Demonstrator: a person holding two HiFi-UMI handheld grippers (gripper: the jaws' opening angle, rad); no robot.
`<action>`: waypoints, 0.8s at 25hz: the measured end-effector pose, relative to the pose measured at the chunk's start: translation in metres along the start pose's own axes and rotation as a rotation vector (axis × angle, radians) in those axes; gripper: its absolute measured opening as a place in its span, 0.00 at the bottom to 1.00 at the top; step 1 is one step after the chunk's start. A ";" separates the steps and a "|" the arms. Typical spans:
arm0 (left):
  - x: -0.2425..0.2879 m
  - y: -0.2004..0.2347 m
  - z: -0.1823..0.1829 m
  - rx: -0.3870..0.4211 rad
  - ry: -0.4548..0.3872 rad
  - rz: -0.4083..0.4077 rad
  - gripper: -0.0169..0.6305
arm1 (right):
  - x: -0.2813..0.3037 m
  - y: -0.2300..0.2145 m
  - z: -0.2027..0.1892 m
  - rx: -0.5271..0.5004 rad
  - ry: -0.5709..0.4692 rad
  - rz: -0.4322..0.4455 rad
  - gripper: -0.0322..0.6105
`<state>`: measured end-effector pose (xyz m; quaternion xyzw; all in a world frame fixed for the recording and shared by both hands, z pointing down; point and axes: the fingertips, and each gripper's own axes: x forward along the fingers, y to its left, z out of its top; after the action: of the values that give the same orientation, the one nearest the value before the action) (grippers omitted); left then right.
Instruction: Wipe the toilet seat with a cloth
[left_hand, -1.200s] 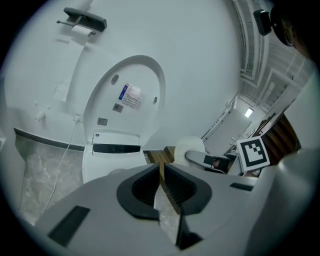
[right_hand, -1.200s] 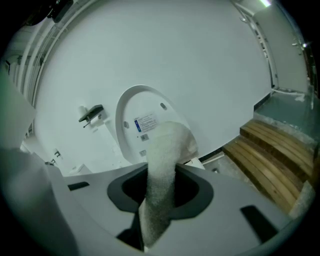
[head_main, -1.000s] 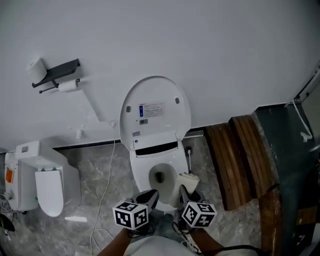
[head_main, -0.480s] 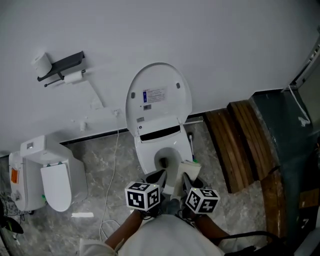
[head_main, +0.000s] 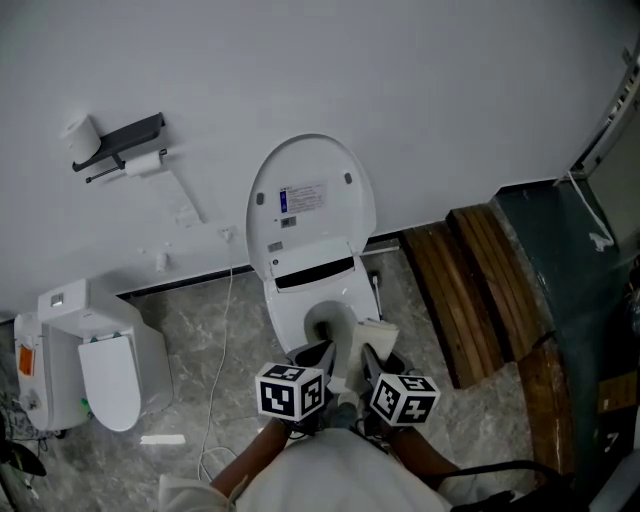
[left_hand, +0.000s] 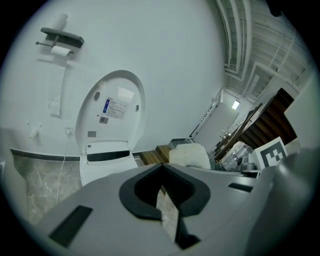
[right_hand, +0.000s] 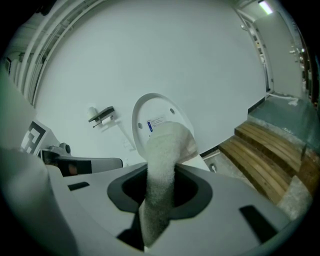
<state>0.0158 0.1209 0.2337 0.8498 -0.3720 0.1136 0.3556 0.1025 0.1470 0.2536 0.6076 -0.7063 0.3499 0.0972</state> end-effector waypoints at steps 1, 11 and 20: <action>0.001 -0.001 -0.001 0.002 0.002 0.001 0.05 | 0.000 -0.001 0.000 0.003 0.001 0.000 0.20; 0.000 0.003 -0.007 -0.030 0.007 0.025 0.04 | 0.002 -0.004 -0.007 0.013 0.036 0.016 0.20; 0.005 0.003 0.001 -0.037 -0.017 0.043 0.04 | 0.003 -0.011 -0.001 0.014 0.034 0.030 0.20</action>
<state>0.0173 0.1162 0.2369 0.8360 -0.3952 0.1069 0.3654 0.1115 0.1454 0.2599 0.5917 -0.7111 0.3664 0.0996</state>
